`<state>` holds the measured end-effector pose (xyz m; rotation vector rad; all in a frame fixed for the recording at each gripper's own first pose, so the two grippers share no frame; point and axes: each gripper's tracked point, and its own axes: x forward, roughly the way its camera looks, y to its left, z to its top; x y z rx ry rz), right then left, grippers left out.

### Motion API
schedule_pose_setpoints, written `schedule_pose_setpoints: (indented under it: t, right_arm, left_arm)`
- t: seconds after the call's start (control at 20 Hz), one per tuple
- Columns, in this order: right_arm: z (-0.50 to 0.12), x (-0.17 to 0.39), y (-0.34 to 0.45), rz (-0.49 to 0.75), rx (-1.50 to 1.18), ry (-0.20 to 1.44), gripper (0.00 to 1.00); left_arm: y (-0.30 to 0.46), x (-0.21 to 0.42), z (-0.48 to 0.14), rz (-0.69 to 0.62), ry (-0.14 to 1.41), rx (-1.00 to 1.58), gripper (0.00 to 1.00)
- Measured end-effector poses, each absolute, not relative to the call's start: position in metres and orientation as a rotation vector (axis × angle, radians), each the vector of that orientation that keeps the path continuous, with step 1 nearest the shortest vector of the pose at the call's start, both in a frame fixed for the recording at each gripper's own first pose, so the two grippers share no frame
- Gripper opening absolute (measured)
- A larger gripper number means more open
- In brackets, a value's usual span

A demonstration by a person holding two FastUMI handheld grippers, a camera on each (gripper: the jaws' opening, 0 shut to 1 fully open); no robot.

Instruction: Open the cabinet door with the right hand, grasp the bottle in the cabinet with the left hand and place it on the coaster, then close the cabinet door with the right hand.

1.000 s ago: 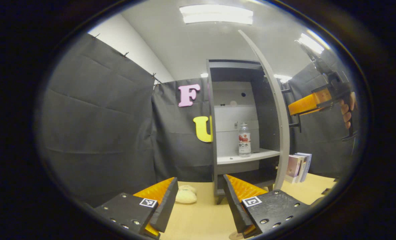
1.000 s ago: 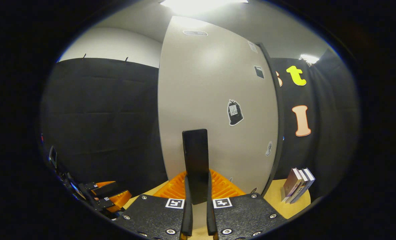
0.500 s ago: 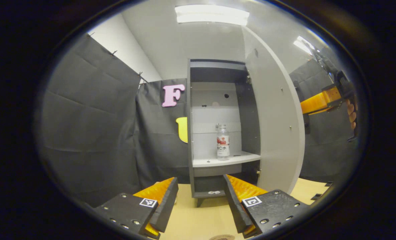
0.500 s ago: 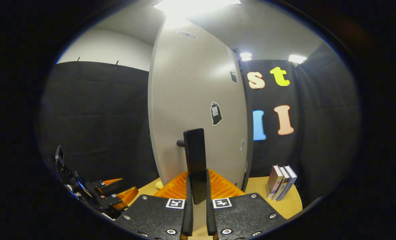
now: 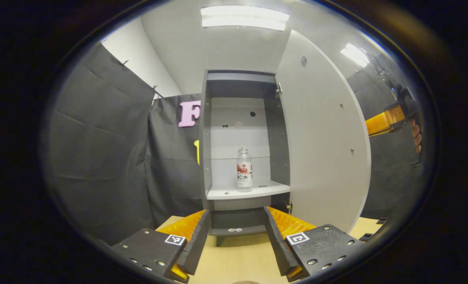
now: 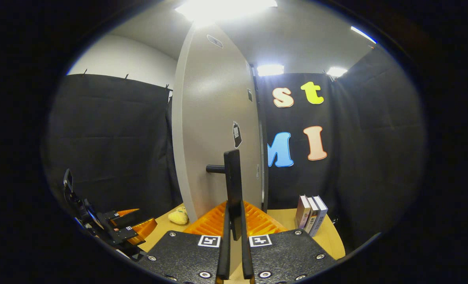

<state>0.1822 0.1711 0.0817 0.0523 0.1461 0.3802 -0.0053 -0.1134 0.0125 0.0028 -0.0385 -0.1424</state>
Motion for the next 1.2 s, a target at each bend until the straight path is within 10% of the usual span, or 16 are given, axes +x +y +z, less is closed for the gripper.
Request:
schedule_pose_setpoints:
  t: [0.75,0.85,1.0,1.2]
  right_arm:
    - [0.070,0.182,0.115,0.347,0.125,0.128,0.14]
    - [0.063,0.176,0.100,0.307,0.105,0.137,0.31]
    - [0.051,0.172,0.065,0.191,0.071,0.130,0.90]
    - [0.039,0.165,0.030,0.046,0.044,0.127,0.95]
  left_arm:
    - [-0.141,0.041,0.049,-0.126,-0.057,0.015,0.81]
    - [-0.140,0.058,0.057,-0.132,-0.068,0.013,0.81]
    - [-0.147,0.089,0.069,-0.155,-0.084,0.031,0.81]
    - [-0.156,0.139,0.076,-0.190,-0.083,-0.005,0.81]
